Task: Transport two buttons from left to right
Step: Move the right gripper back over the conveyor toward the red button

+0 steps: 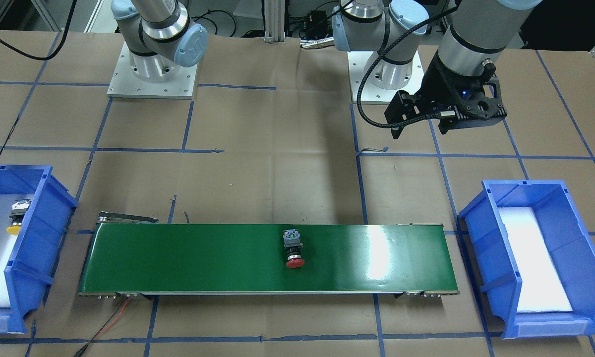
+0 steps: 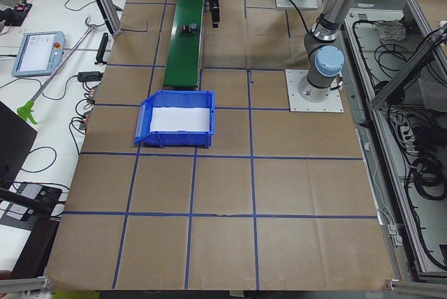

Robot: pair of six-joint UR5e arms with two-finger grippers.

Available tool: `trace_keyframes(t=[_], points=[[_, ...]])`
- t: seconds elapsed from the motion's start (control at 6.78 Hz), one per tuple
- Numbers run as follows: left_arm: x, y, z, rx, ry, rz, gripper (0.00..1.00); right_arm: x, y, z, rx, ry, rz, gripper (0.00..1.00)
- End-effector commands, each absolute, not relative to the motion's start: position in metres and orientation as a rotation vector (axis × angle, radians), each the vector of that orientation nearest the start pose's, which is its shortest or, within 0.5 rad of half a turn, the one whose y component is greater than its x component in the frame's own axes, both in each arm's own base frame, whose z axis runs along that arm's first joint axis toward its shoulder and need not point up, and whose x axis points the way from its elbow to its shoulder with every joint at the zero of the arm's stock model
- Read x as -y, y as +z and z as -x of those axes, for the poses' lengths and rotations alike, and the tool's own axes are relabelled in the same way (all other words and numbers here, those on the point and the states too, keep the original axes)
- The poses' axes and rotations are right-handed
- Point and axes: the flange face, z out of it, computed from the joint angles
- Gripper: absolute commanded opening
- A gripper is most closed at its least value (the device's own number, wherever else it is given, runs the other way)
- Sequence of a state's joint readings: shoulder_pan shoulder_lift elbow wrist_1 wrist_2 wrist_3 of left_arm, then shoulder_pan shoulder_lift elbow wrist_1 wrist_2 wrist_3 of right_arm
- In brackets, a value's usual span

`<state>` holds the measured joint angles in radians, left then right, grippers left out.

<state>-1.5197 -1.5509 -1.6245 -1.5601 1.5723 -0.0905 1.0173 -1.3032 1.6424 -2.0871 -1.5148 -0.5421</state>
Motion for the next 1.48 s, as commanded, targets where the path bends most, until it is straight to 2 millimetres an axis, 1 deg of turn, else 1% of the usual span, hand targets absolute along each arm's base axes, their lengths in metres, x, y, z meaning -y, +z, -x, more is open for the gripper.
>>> trace_keyframes(t=[0.0,0.15,0.3,0.44,0.59,0.74,0.89,1.03,1.18,1.33], points=[[0.487,0.472,0.108,-3.132,0.036,0.221,1.0,0.607,0.42,0.147,-3.139,-0.304,-0.139,1.0],[0.487,0.472,0.108,-3.132,0.036,0.221,1.0,0.617,0.435,0.104,-3.112,-0.272,-0.204,1.0],[0.487,0.472,0.108,-3.132,0.036,0.221,1.0,0.613,0.451,0.058,-3.101,-0.285,-0.213,1.0],[0.487,0.472,0.108,-3.132,0.036,0.221,1.0,0.605,0.467,0.01,-3.09,-0.316,-0.185,1.0],[0.487,0.472,0.108,-3.132,0.036,0.219,1.0,0.601,0.47,-0.031,-3.085,-0.322,-0.137,1.0],[0.487,0.472,0.107,-3.132,0.036,0.221,1.0,0.597,0.467,-0.069,-3.076,-0.308,-0.113,1.0],[0.487,0.472,0.106,-3.132,0.036,0.221,1.0,0.591,0.452,-0.094,-3.066,-0.258,-0.161,1.0],[0.488,0.472,0.106,-3.132,0.036,0.221,1.0,0.585,0.433,-0.101,-3.06,-0.213,-0.178,1.0],[0.488,0.472,0.106,-3.132,0.036,0.221,1.0,0.58,0.416,-0.102,-3.061,-0.166,-0.175,1.0],[0.488,0.472,0.106,-3.132,0.036,0.221,1.0,0.579,0.4,-0.103,-3.063,-0.119,-0.177,1.0]])
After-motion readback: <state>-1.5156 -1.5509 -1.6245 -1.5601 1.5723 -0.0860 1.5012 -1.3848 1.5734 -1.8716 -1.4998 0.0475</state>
